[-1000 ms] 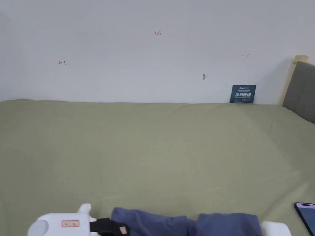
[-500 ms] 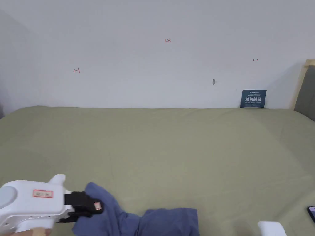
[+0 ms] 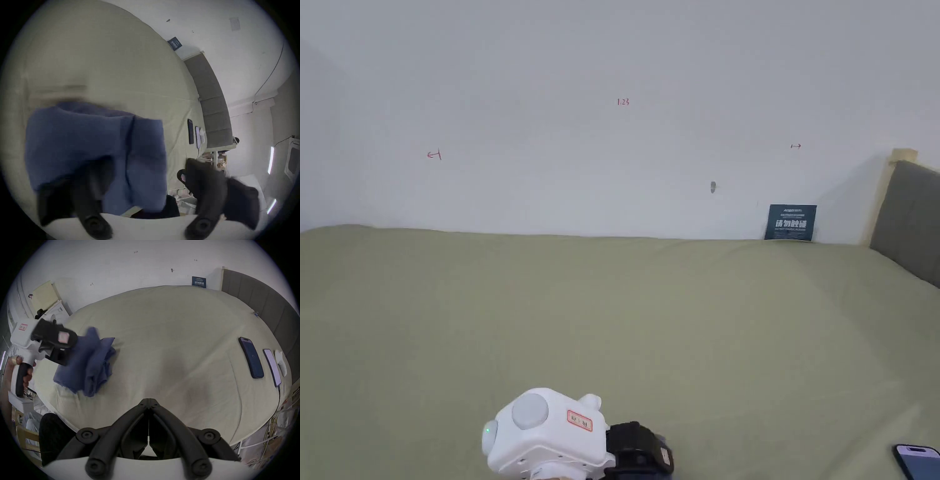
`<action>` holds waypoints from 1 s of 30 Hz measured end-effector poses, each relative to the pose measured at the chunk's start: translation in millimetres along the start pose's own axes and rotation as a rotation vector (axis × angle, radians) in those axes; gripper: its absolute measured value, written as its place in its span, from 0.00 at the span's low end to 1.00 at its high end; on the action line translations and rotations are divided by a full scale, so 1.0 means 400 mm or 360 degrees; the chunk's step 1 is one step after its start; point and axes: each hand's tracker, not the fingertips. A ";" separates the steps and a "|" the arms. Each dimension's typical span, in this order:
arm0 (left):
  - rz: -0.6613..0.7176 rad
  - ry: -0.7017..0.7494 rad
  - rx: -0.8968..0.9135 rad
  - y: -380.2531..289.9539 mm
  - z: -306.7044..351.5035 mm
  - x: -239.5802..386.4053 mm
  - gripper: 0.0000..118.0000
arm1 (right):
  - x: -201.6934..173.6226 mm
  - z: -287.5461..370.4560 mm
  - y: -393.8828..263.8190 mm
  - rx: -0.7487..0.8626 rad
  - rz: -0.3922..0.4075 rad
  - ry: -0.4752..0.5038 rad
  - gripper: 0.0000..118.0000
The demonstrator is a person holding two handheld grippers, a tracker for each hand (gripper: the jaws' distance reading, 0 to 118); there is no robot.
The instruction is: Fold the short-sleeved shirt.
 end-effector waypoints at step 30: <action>-0.0023 0.0035 0.0459 -0.096 0.352 -0.198 0.03 | -0.153 -0.065 0.180 -0.0076 0.0029 0.0346 0.00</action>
